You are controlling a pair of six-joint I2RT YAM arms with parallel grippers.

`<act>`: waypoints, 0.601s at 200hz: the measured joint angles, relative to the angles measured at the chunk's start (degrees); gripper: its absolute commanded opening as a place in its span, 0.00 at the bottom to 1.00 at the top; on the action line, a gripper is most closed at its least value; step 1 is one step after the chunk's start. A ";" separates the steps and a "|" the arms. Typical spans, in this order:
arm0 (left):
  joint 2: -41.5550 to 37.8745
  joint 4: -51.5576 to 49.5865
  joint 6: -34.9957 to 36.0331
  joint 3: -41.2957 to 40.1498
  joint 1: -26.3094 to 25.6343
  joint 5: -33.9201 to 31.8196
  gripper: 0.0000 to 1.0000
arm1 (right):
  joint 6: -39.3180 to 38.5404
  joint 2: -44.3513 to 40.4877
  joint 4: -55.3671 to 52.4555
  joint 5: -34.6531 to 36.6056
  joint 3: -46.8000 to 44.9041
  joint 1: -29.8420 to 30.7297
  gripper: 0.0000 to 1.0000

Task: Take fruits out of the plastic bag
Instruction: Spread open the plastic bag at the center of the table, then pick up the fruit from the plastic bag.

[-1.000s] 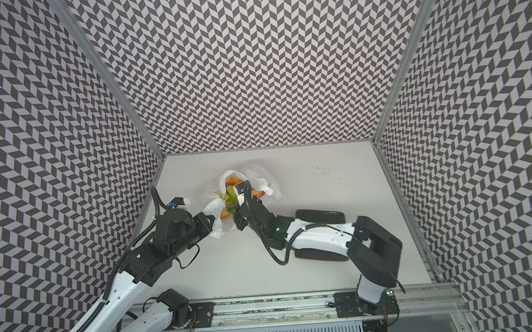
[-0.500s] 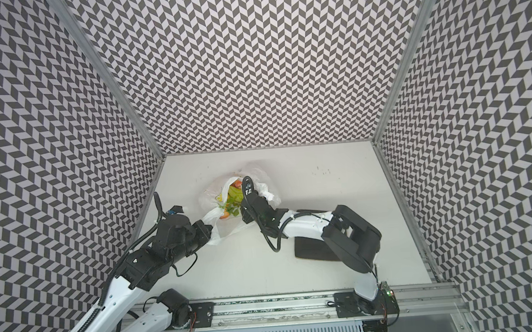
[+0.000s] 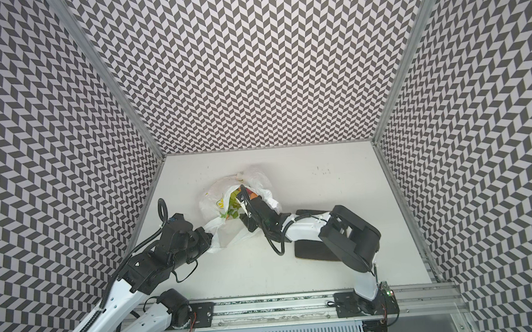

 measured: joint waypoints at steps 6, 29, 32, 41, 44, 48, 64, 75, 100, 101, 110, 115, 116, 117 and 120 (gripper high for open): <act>0.00 0.00 0.00 0.00 0.00 -0.04 0.00 | -1.53 0.17 0.74 -0.85 0.00 -0.28 0.55; 0.07 0.02 0.02 0.02 0.00 -0.24 0.00 | -6.51 1.38 2.12 -3.45 0.42 -1.99 0.56; 0.11 0.02 0.02 0.02 0.00 -0.24 0.00 | -7.26 1.55 2.19 -3.56 0.57 -2.21 0.57; 0.22 0.02 0.04 0.02 0.00 -0.24 0.00 | -9.77 2.27 2.27 -4.13 1.09 -2.67 0.58; 0.24 0.04 0.07 0.02 0.00 -0.24 0.00 | -10.82 2.54 2.25 -4.31 1.33 -2.86 0.59; 0.28 0.09 0.11 0.02 0.00 -0.24 0.00 | -12.00 2.93 2.23 -4.39 1.64 -3.06 0.59; 0.35 0.31 0.24 0.02 0.00 -0.24 0.00 | -16.57 4.48 2.21 -4.98 3.02 -3.89 0.59; 0.39 0.39 0.44 0.09 0.00 -0.26 0.00 | -19.28 5.40 2.32 -5.53 3.58 -4.35 0.59; 0.92 0.50 0.87 0.24 0.00 -0.22 0.00 | -24.63 6.47 2.38 -6.43 4.02 -5.16 0.59; 0.94 0.50 0.87 0.24 0.00 -0.22 0.00 | -24.98 6.54 2.36 -6.43 4.09 -5.18 0.59; 1.09 0.48 1.05 0.24 0.00 -0.22 0.00 | -26.58 6.99 2.25 -6.67 4.63 -5.40 0.59; 1.11 0.50 1.07 0.24 0.00 -0.22 0.00 | -27.41 7.30 2.21 -6.75 5.05 -5.44 0.59; 1.11 0.50 1.09 0.24 0.00 -0.22 0.00 | -27.54 7.34 2.21 -6.80 5.11 -5.44 0.59; 1.11 0.50 1.09 0.24 0.00 -0.22 0.00 | -27.71 7.41 2.21 -6.88 5.25 -5.46 0.59; 1.09 0.50 1.09 0.24 0.00 -0.22 0.00 | -28.09 7.56 2.23 -6.91 5.49 -5.51 0.59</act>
